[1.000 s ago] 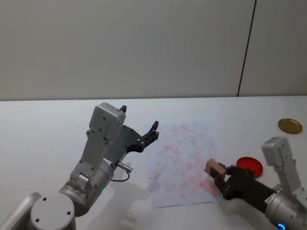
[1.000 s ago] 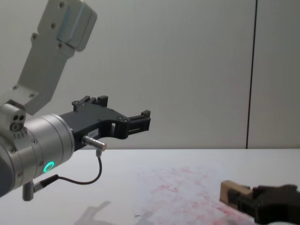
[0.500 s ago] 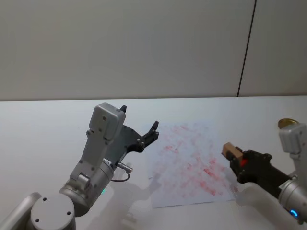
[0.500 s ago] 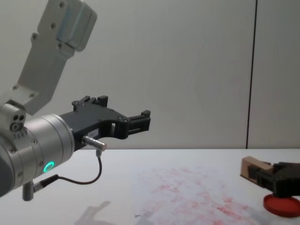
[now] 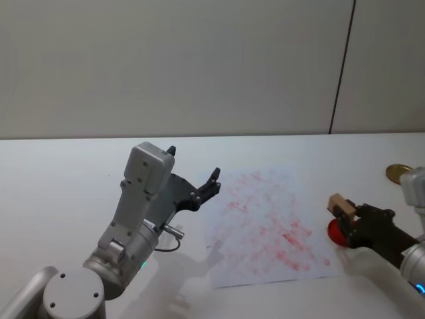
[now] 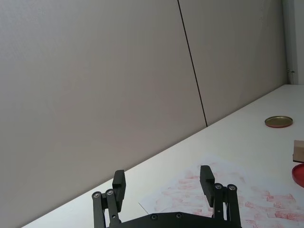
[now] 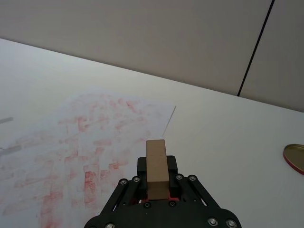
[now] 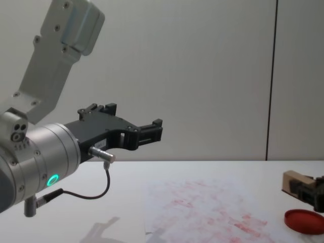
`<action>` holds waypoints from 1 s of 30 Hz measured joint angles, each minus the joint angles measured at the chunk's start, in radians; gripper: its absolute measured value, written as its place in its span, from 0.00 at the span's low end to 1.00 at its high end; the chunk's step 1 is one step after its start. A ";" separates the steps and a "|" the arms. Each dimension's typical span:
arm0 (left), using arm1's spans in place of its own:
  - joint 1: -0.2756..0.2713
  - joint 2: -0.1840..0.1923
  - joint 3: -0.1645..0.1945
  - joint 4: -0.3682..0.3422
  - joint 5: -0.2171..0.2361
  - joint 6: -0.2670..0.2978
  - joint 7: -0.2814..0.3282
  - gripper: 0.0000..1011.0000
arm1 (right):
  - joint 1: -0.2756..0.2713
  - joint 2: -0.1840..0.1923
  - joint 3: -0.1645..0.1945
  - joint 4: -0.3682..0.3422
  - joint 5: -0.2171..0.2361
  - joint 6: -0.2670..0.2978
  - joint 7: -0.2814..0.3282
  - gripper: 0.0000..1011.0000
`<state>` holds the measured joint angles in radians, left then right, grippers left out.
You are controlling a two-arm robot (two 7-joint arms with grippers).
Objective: Use the one hand to pick up the stamp and affix it onto the A4 paper.
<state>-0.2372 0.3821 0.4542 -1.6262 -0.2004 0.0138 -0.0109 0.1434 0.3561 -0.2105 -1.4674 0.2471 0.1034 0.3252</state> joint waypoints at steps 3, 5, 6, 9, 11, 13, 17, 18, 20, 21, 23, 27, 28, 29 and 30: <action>0.000 0.000 0.000 0.000 0.000 0.000 0.000 0.98 | 0.003 0.002 0.003 0.009 0.000 0.003 -0.002 0.22; 0.000 0.000 0.000 0.000 0.000 0.000 0.000 0.98 | 0.007 0.002 0.005 0.015 0.000 0.008 -0.003 0.22; 0.000 0.000 0.000 0.000 0.000 0.000 0.000 0.98 | 0.009 0.003 0.006 0.020 0.000 0.011 -0.003 0.22; 0.000 0.000 0.000 0.000 0.000 0.000 0.000 0.98 | 0.012 0.004 0.008 0.027 0.000 0.016 -0.003 0.22; 0.000 0.000 0.000 0.000 0.000 0.000 0.000 0.98 | 0.016 0.004 0.009 0.033 0.000 0.021 -0.001 0.22; 0.000 0.000 0.000 0.000 0.000 0.000 0.000 0.98 | 0.020 0.005 0.010 0.041 0.001 0.027 0.002 0.22; 0.000 0.000 0.000 0.000 0.000 0.000 0.000 0.98 | 0.025 0.005 0.011 0.050 0.002 0.035 0.007 0.22; 0.000 0.000 0.000 0.000 0.000 0.000 0.000 0.98 | 0.027 0.005 0.011 0.054 0.002 0.038 0.009 0.22; 0.000 0.000 0.000 0.000 0.000 0.000 0.000 0.98 | 0.030 0.004 0.011 0.058 0.002 0.041 0.012 0.22; 0.000 0.000 0.000 0.000 0.000 0.000 0.000 0.98 | 0.031 0.004 0.011 0.060 0.002 0.043 0.013 0.22; 0.000 0.000 0.000 0.000 0.000 0.000 0.000 0.98 | 0.035 0.004 0.012 0.066 0.002 0.048 0.016 0.22; 0.000 0.000 0.000 0.000 0.000 0.000 0.000 0.98 | 0.042 0.002 0.012 0.076 0.002 0.056 0.022 0.22; 0.000 0.000 0.000 0.000 0.000 0.000 0.000 0.98 | 0.042 0.002 0.012 0.077 0.001 0.058 0.023 0.22; 0.000 0.000 0.000 0.000 0.000 0.000 0.000 0.98 | 0.044 0.002 0.012 0.080 0.001 0.060 0.024 0.23; 0.000 0.000 0.000 0.000 0.000 0.000 0.000 0.98 | 0.045 0.002 0.011 0.082 0.001 0.061 0.025 0.23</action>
<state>-0.2372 0.3821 0.4542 -1.6262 -0.2004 0.0138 -0.0109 0.1884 0.3579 -0.1991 -1.3854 0.2477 0.1641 0.3502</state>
